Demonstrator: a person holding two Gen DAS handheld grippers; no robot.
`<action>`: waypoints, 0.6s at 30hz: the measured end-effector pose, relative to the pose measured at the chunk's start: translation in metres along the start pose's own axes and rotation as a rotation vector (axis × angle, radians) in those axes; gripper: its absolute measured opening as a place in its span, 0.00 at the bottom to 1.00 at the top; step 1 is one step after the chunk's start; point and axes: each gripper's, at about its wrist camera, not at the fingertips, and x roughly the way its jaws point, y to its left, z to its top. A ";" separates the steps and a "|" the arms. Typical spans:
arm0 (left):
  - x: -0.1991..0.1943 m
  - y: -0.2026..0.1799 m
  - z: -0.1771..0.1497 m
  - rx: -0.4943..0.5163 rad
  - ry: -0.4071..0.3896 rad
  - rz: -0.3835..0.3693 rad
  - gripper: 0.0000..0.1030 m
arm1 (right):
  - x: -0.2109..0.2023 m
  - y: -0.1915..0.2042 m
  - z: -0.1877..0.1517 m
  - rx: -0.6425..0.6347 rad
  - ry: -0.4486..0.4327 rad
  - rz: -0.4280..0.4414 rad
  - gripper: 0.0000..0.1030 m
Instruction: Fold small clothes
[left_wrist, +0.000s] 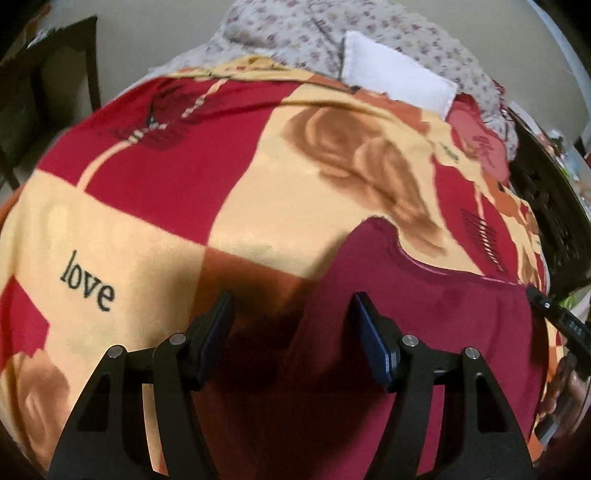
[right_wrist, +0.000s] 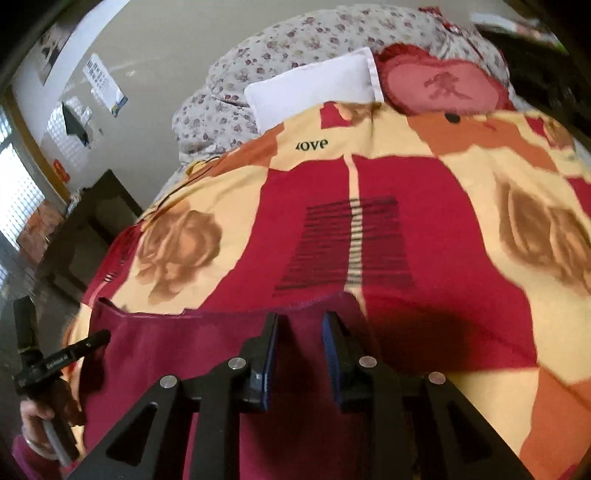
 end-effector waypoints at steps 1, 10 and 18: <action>0.001 0.002 0.000 -0.008 0.003 -0.003 0.64 | -0.003 0.002 0.001 -0.004 0.008 -0.004 0.22; -0.046 -0.003 -0.020 0.074 -0.069 0.014 0.64 | -0.073 0.022 -0.049 -0.066 0.024 0.033 0.22; -0.077 -0.011 -0.038 0.125 -0.109 0.037 0.64 | -0.048 0.018 -0.096 -0.049 0.152 -0.037 0.23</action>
